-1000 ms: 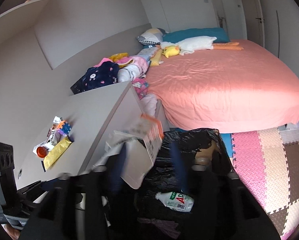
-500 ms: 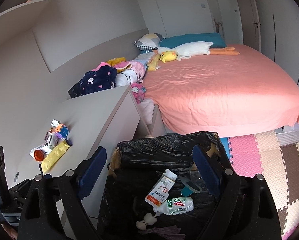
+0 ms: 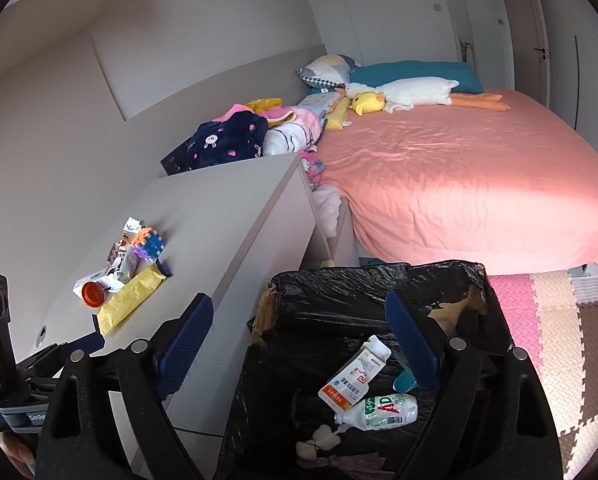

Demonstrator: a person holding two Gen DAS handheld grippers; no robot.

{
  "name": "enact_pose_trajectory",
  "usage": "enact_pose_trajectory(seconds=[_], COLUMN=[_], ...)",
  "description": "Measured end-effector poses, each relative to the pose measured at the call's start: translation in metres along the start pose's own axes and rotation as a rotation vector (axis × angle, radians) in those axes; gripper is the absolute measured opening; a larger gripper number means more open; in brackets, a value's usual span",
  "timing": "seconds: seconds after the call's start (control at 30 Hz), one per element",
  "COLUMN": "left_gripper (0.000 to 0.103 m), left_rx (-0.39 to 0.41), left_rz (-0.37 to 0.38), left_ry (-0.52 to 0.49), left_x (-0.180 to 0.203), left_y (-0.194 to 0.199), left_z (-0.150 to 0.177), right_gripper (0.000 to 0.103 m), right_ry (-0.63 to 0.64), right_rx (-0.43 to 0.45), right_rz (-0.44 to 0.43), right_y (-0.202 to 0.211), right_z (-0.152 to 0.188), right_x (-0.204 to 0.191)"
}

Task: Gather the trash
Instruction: 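Grasp the orange plastic cap with the left gripper while the right gripper grasps the yellow wrapper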

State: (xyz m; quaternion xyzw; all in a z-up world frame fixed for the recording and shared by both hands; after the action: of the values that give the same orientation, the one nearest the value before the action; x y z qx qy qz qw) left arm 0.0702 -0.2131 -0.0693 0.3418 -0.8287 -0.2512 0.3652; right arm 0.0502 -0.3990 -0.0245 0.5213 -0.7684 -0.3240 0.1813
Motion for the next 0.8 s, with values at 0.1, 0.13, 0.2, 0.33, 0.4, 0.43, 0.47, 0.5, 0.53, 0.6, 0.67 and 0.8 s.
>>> enact_pose_trajectory(seconds=[0.1,0.13,0.2,0.33,0.4,0.43,0.47,0.5,0.53,0.6,0.67,0.8], left_gripper=[0.097,0.097,0.097,0.097,0.097,0.097,0.097,0.097,0.097,0.097,0.097,0.097], left_rx=[0.009,0.012,0.018,0.033,0.04,0.043,0.047,0.05,0.052,0.059,0.066,0.08], left_rz=[-0.019,-0.025,-0.036,-0.063,-0.074,-0.081,-0.088,-0.093,-0.098,-0.113,-0.121,-0.137], left_ry=[0.01,0.012,0.017,0.033,0.043,0.048,0.052,0.056,0.059,0.07,0.081,0.115], left_x=[-0.012,-0.015,-0.023,-0.041,-0.051,-0.055,-0.06,-0.065,-0.07,-0.08,-0.089,-0.11], left_y=[0.005,0.007,0.011,0.021,0.026,0.028,0.031,0.033,0.035,0.04,0.045,0.053], left_z=[-0.002,-0.002,-0.003,-0.005,-0.006,-0.006,-0.006,-0.006,-0.005,-0.006,-0.007,-0.008], right_gripper=[0.088,0.088,0.088,0.088,0.088,0.088,0.088,0.088,0.088,0.088,0.088,0.088], right_ry=[0.012,0.017,0.025,0.054,0.07,0.078,0.085,0.091,0.097,0.11,0.122,0.145], right_rx=[-0.005,-0.009,-0.014,-0.023,-0.03,-0.032,-0.035,-0.038,-0.041,-0.048,-0.052,-0.065], right_rz=[-0.013,-0.018,-0.025,-0.037,-0.052,-0.057,-0.063,-0.068,-0.075,-0.085,-0.092,-0.106], right_y=[-0.004,-0.006,-0.009,-0.016,-0.019,-0.02,-0.022,-0.023,-0.024,-0.027,-0.03,-0.036], right_z=[0.0,0.0,0.001,0.004,0.005,0.007,0.007,0.008,0.009,0.01,0.011,0.013], right_x=[-0.013,-0.017,-0.026,-0.048,-0.061,-0.066,-0.072,-0.077,-0.084,-0.096,-0.107,-0.128])
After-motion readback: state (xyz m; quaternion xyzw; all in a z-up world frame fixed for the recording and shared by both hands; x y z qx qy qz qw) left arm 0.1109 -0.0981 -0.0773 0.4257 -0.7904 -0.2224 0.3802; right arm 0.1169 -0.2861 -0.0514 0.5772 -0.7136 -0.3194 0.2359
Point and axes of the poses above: each gripper's, at about its wrist camera, not at the fingertips, and y roughly against the way its jaws point, x to its right, z to its underside, the point moved 8 cm from there along -y, roughly the way its jaws point, and after that the axes turned 15 degrees about z, right-handed, at the moved point
